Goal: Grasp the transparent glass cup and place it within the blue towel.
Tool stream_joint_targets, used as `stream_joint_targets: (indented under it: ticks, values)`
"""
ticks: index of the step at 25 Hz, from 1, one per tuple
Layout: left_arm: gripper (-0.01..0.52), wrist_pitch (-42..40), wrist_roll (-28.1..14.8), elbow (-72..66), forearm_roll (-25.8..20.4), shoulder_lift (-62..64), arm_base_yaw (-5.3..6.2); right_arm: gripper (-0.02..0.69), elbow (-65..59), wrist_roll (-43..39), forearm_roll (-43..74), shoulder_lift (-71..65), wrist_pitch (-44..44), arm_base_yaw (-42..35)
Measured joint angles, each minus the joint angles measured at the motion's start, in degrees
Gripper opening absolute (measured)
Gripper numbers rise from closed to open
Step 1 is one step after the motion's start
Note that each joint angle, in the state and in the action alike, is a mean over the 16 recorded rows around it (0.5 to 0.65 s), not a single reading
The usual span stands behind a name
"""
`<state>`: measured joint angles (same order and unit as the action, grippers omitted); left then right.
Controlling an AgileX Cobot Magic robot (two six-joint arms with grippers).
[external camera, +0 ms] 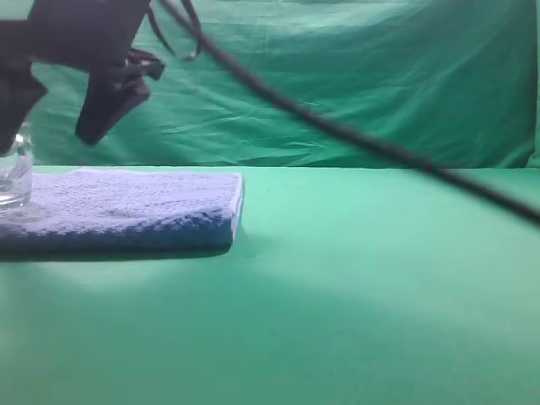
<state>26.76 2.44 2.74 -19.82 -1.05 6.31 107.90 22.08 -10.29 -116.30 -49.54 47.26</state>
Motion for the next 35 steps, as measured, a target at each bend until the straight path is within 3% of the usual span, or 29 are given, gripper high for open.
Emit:
stream_joint_targets:
  ticks: [5,9,21,35]
  values:
    - [0.000,0.0,0.0,0.0,0.0,0.0,0.00,0.108,0.0,-0.8,1.0,5.0,-4.8,-1.7]
    - [0.000,0.0,0.0,0.0,0.0,0.0,0.00,0.055,0.0,-2.6,1.9,7.1,-7.8,-2.5]
    - [0.000,0.0,0.0,0.0,0.0,0.0,0.00,0.053,-2.5,-11.8,5.3,10.6,-12.8,-4.3]
    - [0.000,0.0,0.0,0.0,0.0,0.0,0.00,0.053,-26.0,-15.3,5.7,31.9,0.7,-7.7]
